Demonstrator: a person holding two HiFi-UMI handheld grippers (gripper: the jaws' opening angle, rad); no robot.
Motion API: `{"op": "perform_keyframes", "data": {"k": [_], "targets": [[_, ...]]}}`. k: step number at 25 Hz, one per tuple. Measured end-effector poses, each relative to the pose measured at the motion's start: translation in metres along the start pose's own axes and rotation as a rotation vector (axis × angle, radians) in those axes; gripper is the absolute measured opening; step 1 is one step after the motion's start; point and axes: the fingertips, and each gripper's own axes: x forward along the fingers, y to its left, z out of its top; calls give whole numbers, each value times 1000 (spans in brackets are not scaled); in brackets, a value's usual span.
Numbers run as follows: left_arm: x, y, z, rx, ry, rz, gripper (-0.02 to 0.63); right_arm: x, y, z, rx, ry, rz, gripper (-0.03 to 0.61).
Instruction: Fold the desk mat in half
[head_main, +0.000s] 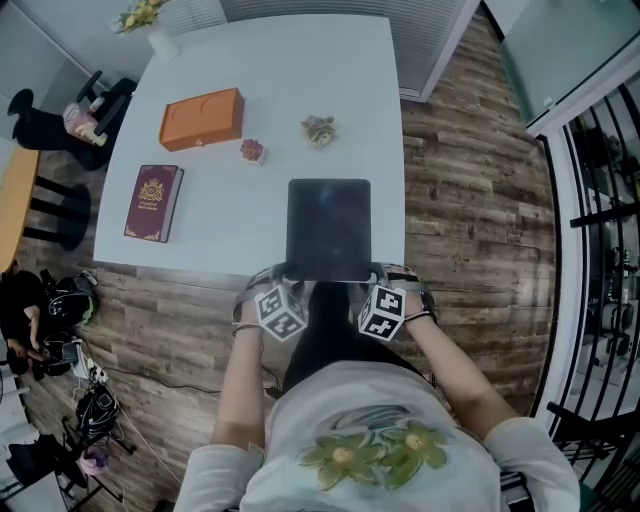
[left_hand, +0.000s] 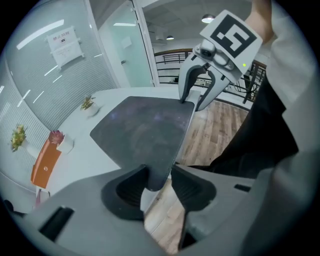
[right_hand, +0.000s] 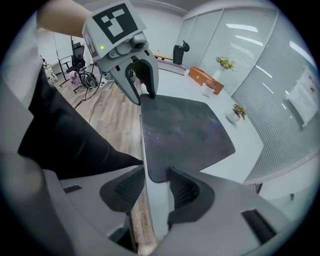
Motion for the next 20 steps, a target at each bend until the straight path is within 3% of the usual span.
{"op": "perform_keyframes", "data": {"k": [8,14,20], "targets": [[-9,-3,0,-75,1,-99,108,-3,2,-1,5,-2,54,160],[-12,-6,0,-84,7,-107,34,-3,2,-1,8,3,66,155],[-20,-5,5,-124,11,-145,18,-7,1,1,36,-14,43,153]]}}
